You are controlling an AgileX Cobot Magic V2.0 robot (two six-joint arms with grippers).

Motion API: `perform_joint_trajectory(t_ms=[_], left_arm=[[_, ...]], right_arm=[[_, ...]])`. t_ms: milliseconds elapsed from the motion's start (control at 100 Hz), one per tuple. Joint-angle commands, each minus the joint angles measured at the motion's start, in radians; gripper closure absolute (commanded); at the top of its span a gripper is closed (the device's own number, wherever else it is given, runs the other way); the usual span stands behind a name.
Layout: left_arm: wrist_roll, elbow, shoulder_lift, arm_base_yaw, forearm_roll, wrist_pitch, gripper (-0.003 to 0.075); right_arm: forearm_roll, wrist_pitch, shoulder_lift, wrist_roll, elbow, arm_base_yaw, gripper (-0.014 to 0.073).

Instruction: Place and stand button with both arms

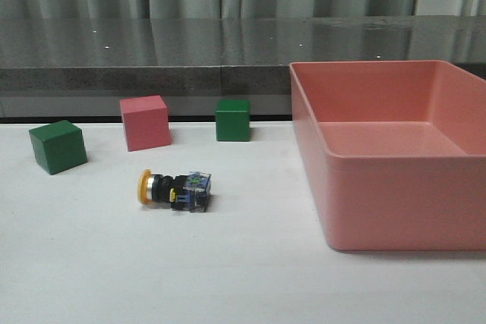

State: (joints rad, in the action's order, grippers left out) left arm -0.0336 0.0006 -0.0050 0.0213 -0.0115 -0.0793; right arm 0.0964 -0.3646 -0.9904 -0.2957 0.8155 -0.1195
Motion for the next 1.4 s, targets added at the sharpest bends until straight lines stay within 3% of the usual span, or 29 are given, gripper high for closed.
perform_joint_trajectory(t_ms=[0,460,1290,1390], left_arm=[[0.007,0.03,-0.032,-0.002,0.003,0.079,0.0739],[0.007,0.03,-0.032,-0.002,0.003,0.079,0.0739],[0.007,0.03,-0.032,-0.002,0.004,0.102,0.0739],[0.009,0.02,-0.032,-0.002,0.087,0.136,0.0739]], right_arm=[[0.0,0.126,0.109,0.002,-0.072,0.008,0.0703],[0.043,0.288,0.515,0.002,-0.427,0.008,0.0703],[0.043,0.252,0.586,0.002,-0.443,0.008,0.0703],[0.043,0.252,0.586,0.002,-0.443,0.008,0.0703]])
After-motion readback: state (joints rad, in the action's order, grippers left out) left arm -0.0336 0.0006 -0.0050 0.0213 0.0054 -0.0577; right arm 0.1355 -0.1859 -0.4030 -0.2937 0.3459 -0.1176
